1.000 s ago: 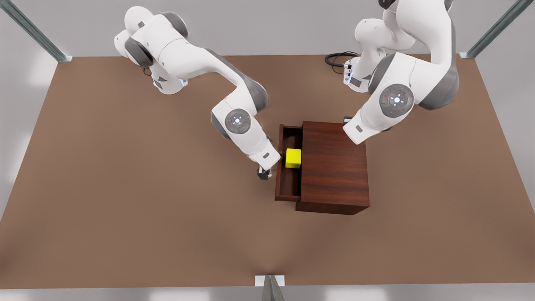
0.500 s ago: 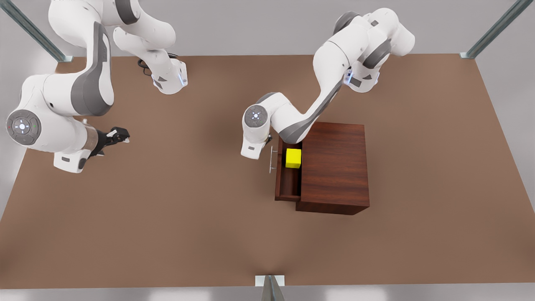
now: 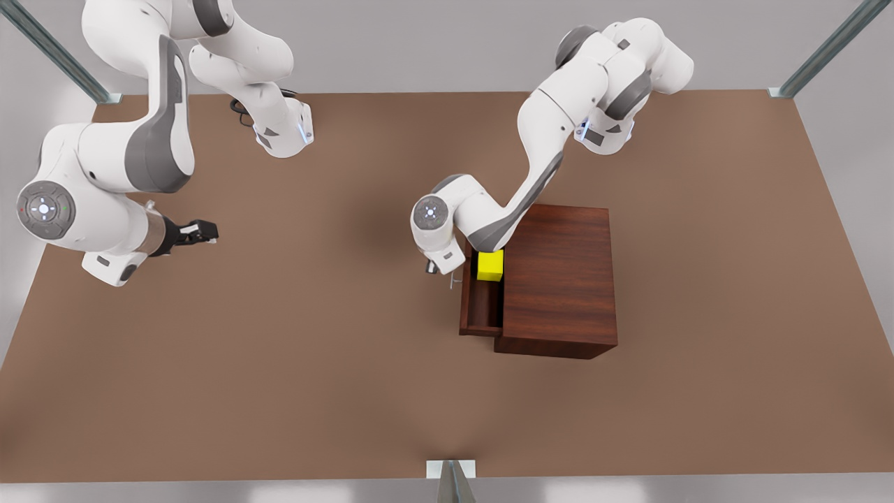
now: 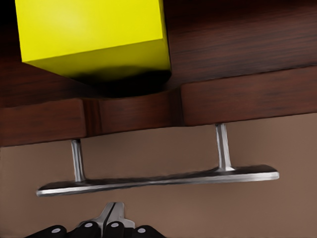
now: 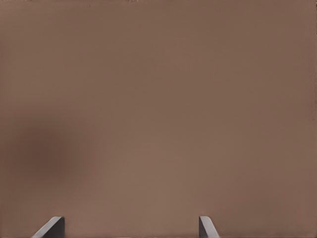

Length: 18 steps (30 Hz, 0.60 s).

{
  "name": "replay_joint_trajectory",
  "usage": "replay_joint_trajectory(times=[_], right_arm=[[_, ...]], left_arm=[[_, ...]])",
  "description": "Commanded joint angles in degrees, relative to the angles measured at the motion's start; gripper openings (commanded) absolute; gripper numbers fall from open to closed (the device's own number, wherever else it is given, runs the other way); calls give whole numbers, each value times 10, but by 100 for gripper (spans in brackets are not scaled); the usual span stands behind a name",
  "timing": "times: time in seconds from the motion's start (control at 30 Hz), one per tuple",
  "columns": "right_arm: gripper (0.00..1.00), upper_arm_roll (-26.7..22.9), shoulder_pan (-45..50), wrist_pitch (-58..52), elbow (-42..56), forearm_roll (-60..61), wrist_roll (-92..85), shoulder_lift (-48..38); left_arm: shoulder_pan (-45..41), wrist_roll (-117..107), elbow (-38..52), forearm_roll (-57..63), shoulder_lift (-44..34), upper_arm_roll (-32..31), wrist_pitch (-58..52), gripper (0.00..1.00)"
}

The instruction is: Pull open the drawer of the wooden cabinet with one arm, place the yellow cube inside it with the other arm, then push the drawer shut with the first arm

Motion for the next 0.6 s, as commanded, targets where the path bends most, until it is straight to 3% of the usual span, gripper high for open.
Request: replay_joint_trajectory(times=[0.0, 0.57], right_arm=[[100, 0, 0, 7, -1, -1, 91, -1], [100, 1, 1, 12, -8, 0, 75, 4]], left_arm=[[1, -243, -5, -1, -1, 0, -3, 21], [73, -237, -53, 7, -19, -49, -5, 21]])
